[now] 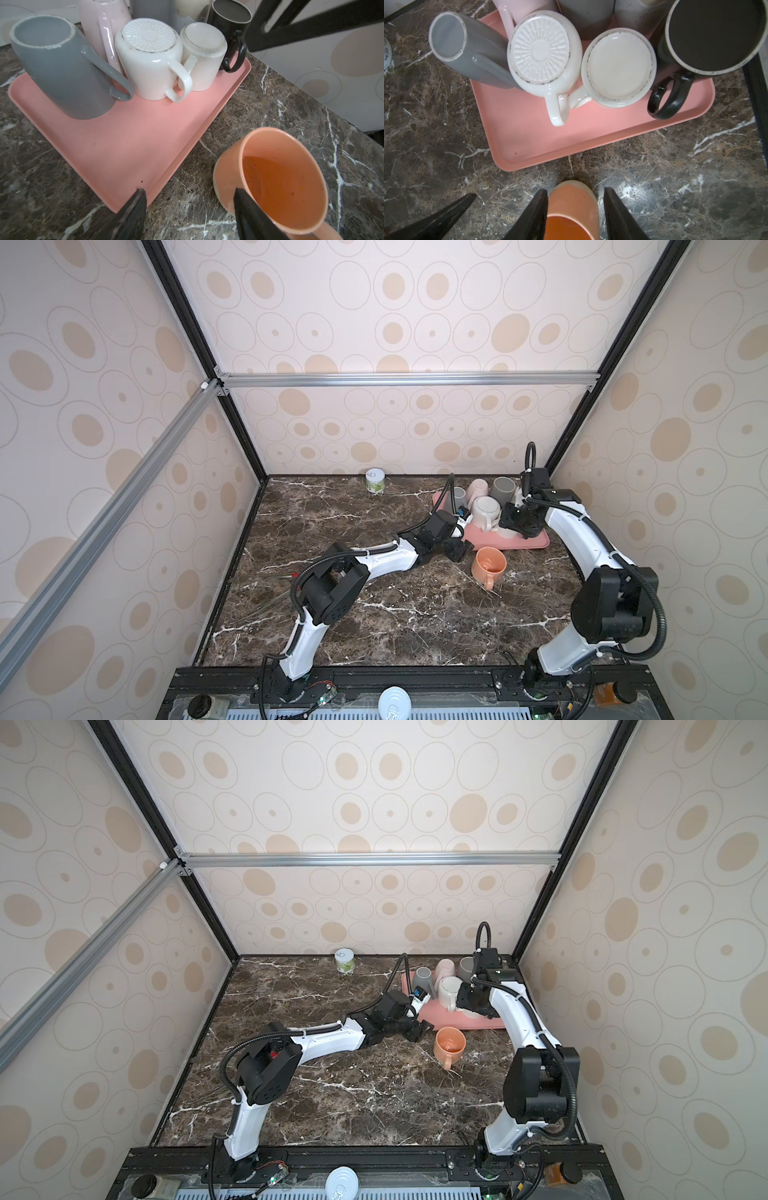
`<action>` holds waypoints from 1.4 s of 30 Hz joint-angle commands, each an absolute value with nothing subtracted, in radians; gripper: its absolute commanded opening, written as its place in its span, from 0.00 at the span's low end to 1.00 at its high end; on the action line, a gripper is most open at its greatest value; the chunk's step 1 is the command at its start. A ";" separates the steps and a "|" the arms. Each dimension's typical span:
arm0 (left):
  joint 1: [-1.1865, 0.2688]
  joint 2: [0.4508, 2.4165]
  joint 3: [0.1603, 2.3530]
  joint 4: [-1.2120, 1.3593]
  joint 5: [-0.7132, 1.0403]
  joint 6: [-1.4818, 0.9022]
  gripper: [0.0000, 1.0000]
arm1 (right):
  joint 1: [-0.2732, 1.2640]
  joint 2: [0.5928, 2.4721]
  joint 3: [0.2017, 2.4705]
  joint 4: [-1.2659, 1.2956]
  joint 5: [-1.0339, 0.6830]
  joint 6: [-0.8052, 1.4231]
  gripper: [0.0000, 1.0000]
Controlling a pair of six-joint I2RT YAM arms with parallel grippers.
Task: Turn the mug right side up
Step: 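Move the right gripper over the white ribbed-bottom mug while the left reaches toward the tray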
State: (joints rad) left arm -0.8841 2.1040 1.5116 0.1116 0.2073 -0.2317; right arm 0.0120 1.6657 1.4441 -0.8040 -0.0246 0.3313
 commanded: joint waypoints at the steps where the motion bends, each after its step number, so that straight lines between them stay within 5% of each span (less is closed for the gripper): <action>1: -0.895 2.118 1.558 0.133 0.215 -0.241 0.67 | 0.022 1.702 1.492 -0.771 0.000 0.331 0.50; 13: -0.885 2.131 1.563 0.093 0.202 -0.210 0.68 | 0.085 1.900 1.578 -0.775 0.041 0.302 0.40; 36: -0.862 2.128 1.537 0.077 0.196 -0.198 0.68 | 0.113 2.075 1.730 -0.801 0.081 0.268 0.39; 42: -0.859 2.128 1.537 0.063 0.181 -0.185 0.68 | 0.125 2.096 1.748 -0.810 0.097 0.264 0.27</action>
